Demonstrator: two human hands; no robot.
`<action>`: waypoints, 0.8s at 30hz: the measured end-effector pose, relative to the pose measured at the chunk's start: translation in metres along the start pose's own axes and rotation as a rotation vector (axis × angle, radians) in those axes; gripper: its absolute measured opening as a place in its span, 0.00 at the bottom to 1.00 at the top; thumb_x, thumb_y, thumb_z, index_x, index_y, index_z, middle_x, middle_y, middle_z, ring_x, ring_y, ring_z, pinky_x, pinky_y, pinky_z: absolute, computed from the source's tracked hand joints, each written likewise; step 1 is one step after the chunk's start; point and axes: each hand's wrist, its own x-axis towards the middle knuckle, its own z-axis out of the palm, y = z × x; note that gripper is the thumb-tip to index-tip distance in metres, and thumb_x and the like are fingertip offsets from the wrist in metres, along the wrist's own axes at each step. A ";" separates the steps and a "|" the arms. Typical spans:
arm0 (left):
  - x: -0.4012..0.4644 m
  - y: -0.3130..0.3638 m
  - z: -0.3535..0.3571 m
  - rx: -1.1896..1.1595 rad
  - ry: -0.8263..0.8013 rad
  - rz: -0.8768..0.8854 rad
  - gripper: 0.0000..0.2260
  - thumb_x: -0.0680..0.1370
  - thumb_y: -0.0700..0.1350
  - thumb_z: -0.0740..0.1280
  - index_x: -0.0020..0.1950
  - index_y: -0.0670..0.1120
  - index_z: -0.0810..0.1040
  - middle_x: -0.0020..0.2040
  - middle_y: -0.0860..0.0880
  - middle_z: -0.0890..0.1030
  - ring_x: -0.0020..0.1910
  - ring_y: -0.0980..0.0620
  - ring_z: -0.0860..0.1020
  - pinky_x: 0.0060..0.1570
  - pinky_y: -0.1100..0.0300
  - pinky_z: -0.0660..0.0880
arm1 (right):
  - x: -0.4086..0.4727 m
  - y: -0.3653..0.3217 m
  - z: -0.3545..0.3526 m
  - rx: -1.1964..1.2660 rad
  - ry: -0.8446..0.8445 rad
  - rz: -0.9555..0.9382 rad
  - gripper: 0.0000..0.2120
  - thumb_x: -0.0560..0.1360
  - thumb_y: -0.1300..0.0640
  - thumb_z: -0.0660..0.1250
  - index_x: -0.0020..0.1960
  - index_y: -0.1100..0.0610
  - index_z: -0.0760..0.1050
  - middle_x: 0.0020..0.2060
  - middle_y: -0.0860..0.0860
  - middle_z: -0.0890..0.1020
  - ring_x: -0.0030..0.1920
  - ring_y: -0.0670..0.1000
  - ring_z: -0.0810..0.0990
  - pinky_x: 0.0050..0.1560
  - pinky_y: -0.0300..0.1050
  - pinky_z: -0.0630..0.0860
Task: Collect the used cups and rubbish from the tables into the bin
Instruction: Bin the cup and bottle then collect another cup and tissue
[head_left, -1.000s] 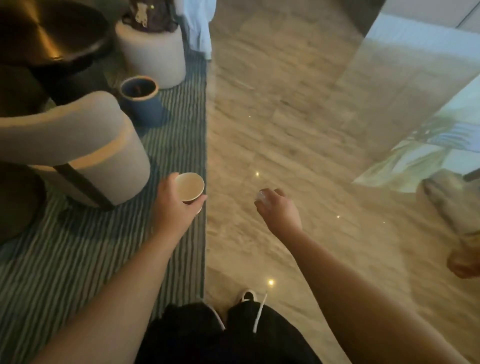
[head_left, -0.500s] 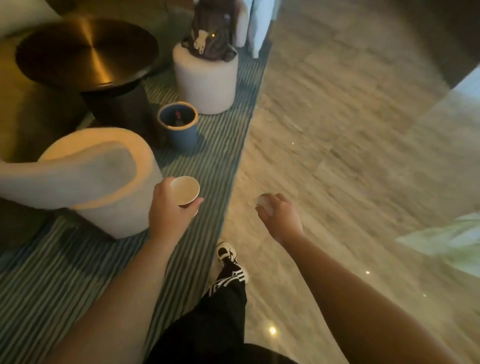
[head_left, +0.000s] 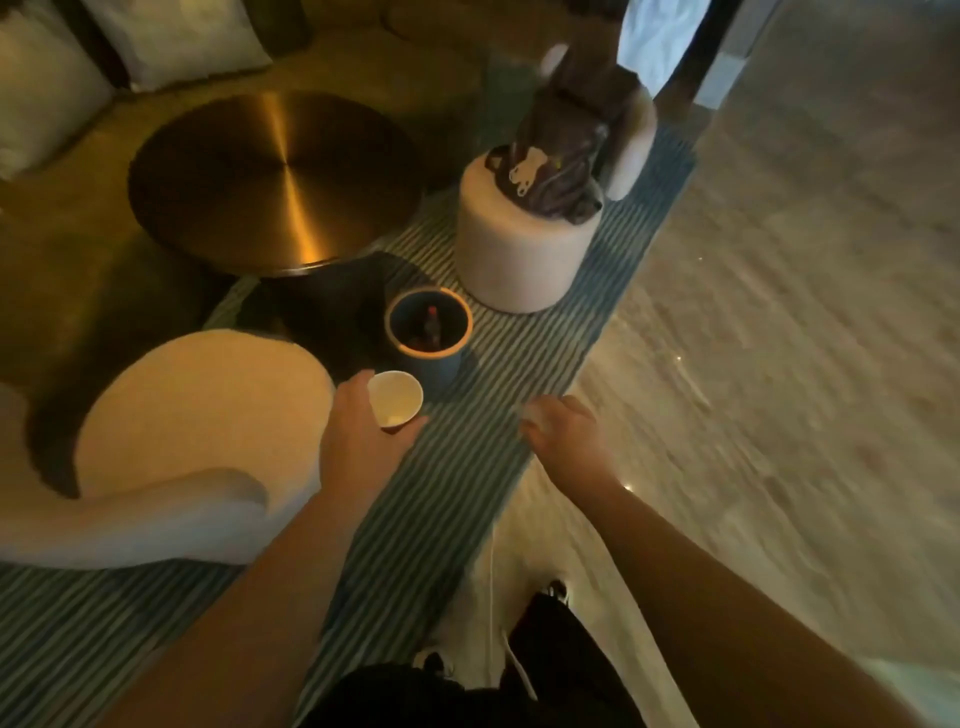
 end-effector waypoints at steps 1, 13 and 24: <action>0.018 0.000 0.007 0.006 0.021 -0.023 0.33 0.65 0.55 0.77 0.64 0.49 0.68 0.58 0.48 0.72 0.56 0.47 0.72 0.50 0.54 0.70 | 0.028 0.003 -0.002 -0.011 -0.017 -0.019 0.15 0.77 0.47 0.61 0.62 0.48 0.74 0.56 0.51 0.76 0.58 0.54 0.75 0.58 0.49 0.74; 0.236 0.017 0.165 -0.030 0.197 -0.506 0.35 0.64 0.57 0.77 0.66 0.52 0.66 0.63 0.52 0.71 0.57 0.52 0.72 0.50 0.58 0.70 | 0.402 0.037 -0.018 -0.018 -0.376 -0.291 0.15 0.76 0.51 0.65 0.62 0.54 0.76 0.54 0.56 0.78 0.57 0.55 0.75 0.55 0.47 0.70; 0.355 -0.007 0.252 -0.126 0.192 -0.728 0.33 0.62 0.55 0.78 0.60 0.58 0.63 0.56 0.57 0.69 0.50 0.58 0.71 0.41 0.62 0.70 | 0.571 0.078 0.021 -0.045 -0.564 -0.248 0.14 0.77 0.52 0.64 0.61 0.53 0.76 0.56 0.55 0.78 0.58 0.54 0.75 0.54 0.42 0.66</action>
